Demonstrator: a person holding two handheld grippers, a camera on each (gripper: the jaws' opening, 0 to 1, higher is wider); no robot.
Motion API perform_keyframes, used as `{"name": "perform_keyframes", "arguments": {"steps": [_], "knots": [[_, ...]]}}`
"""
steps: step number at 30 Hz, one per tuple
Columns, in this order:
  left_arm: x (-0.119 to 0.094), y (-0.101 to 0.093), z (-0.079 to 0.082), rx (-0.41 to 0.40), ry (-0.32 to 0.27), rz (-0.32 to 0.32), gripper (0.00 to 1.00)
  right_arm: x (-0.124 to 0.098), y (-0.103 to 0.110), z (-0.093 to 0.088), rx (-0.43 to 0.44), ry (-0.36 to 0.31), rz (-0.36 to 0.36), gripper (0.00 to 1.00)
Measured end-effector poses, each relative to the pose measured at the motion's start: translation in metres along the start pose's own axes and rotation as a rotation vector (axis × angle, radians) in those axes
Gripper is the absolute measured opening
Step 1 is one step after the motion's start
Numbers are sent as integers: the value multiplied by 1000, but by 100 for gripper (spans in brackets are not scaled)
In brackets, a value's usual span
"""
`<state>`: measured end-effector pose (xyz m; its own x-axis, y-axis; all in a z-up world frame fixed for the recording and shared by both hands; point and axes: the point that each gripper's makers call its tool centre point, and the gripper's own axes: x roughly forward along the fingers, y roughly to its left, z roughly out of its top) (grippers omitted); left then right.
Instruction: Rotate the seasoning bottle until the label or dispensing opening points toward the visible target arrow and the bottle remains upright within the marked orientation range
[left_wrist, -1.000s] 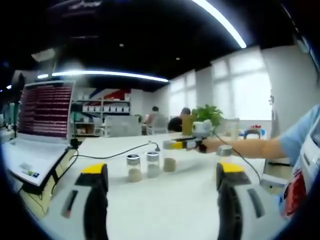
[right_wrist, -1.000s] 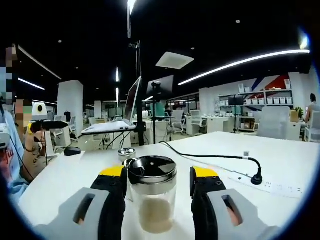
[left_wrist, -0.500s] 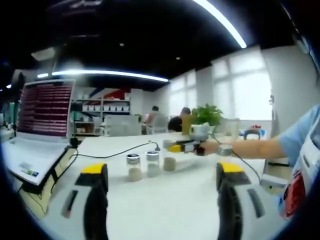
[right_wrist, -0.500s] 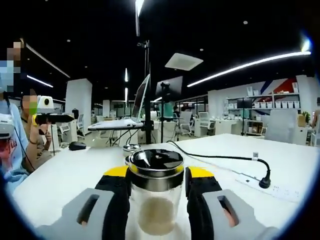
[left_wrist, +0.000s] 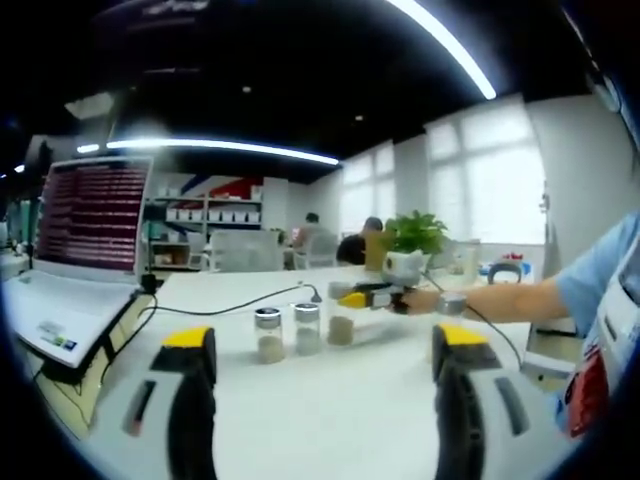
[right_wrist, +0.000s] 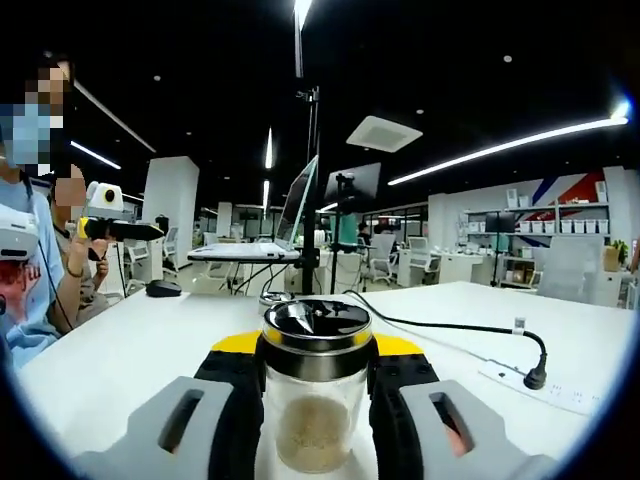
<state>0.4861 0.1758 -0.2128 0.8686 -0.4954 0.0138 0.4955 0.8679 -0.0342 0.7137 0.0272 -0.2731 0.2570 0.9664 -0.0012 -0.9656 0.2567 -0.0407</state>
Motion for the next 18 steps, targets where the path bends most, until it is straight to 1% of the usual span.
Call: {"name": "perform_keyframes", "arguments": {"steps": [4,7,12,18], "knots": [[0,1,-1,0,2,5,95,0,1,2,3,-5,-4,38],[1,2,-1,1,5,8,95,-2,3,7,10,-16,1,38],[3,1,-3,-3,6,1,95,-8,4,25,0,-36,-11,38],[5,-1,-5,-6,16,-8,95,-14,12,45,-34,-16,-11,38]]}}
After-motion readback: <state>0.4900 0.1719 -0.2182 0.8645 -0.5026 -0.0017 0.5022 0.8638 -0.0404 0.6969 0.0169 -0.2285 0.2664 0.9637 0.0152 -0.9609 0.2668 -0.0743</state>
